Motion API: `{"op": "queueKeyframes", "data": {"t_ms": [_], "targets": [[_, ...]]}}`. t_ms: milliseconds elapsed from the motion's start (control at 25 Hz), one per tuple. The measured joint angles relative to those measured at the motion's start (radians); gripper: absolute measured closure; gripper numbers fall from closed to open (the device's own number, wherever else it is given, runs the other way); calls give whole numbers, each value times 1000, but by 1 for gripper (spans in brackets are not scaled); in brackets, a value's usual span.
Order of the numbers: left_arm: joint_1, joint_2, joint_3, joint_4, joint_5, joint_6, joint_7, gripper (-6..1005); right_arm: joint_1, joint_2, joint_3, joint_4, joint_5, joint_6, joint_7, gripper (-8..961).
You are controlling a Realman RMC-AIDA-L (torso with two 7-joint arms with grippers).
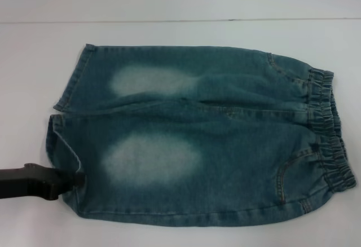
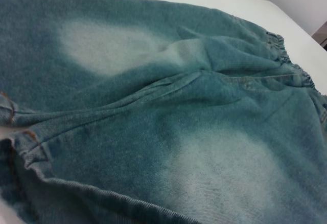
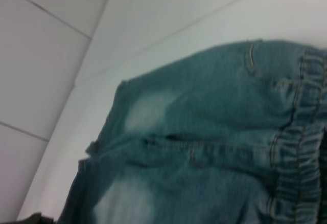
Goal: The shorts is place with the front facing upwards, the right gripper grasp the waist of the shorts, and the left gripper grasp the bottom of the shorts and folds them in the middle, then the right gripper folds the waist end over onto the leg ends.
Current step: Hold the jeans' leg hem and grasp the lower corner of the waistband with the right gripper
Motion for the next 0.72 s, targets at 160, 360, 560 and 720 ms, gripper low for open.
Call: {"op": "queueKeyframes", "data": {"t_ms": [160, 360, 560, 720], "targets": [[-2, 0, 9, 7, -10, -9, -27, 972, 17, -1, -3, -3, -28, -30, 35, 5], [0, 1, 10, 16, -16, -10, -42, 972, 32, -1, -51, -1, -59, -38, 69, 4], [-2, 1, 8, 17, -22, -8, -42, 971, 54, -2, -74, -4, -123, -29, 94, 5], [-3, 2, 9, 18, -23, -7, -42, 971, 60, 1, -75, -2, -147, -10, 94, 7]]}}
